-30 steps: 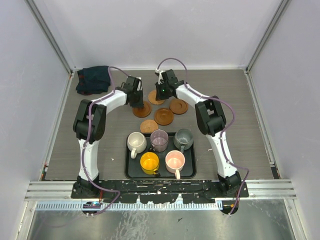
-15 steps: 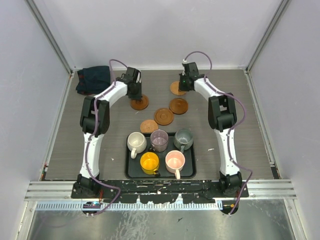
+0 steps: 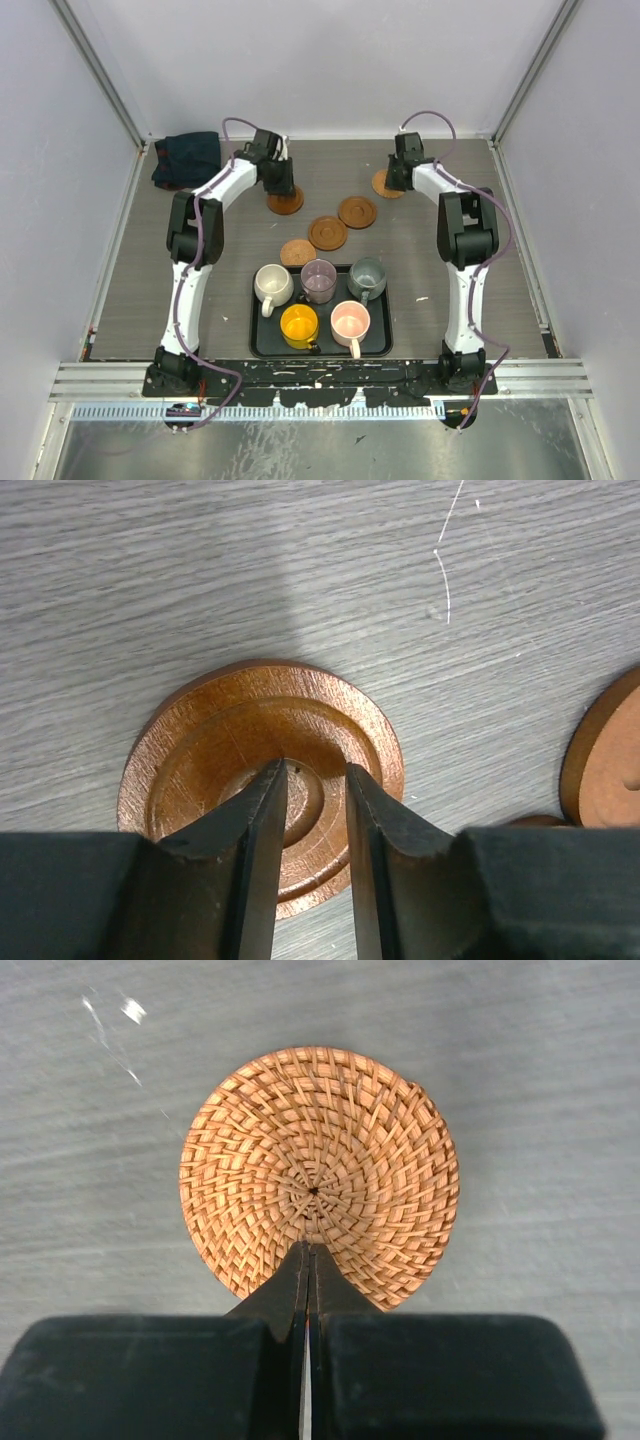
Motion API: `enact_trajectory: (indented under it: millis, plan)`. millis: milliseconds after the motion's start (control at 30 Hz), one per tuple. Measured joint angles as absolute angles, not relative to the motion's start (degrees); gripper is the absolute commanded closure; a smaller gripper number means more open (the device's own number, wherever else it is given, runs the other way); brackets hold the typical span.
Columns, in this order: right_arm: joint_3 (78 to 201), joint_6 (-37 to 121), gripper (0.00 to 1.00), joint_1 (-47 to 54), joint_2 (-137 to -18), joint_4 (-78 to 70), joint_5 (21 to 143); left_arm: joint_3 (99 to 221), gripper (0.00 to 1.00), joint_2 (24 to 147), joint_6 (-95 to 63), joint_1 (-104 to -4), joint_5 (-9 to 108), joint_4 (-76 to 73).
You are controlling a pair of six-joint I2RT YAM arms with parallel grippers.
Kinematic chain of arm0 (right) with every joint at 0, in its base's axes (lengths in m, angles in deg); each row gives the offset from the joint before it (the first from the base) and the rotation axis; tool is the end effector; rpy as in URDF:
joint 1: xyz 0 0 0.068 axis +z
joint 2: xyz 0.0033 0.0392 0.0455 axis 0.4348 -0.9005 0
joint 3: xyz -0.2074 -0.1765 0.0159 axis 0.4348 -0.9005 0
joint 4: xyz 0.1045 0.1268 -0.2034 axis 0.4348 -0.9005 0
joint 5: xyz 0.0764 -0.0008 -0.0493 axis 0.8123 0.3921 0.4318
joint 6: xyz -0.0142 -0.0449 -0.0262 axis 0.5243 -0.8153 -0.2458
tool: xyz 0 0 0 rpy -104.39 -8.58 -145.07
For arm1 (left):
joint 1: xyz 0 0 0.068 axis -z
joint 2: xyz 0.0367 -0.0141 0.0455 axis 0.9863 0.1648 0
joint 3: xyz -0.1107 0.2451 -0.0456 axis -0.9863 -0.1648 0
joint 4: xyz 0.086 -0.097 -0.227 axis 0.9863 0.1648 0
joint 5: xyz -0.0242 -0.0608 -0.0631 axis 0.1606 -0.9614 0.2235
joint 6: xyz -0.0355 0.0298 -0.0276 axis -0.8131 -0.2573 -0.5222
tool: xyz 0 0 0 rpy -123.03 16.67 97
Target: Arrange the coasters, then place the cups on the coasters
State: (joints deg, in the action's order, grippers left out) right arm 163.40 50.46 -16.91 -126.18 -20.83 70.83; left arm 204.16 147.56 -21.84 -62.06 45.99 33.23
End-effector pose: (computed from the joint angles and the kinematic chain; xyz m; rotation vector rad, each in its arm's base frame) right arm 0.4979 0.0754 0.1637 0.1595 2.4056 0.1233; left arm 0.4998 -0.1744 0.1704 0.1090 2.5530 -0.5046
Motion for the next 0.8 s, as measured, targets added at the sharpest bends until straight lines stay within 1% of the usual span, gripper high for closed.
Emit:
enact_trajectory:
  millis: [300,600,800]
  plan:
    - [150.4,50.7,0.99,-17.3,-117.5,-19.7,67.0,205.2,0.5,148.3,-22.9,-62.6,42.3,32.3]
    - [148.6,50.4,0.99,-17.3,-116.3,-19.3,64.9,204.9,0.46,149.0,-25.1,-63.5,36.1,27.6]
    - [148.6,49.1,0.99,-17.3,-115.8,-17.8,65.9,200.6,0.45,148.7,-28.4,-64.1,30.9,18.6]
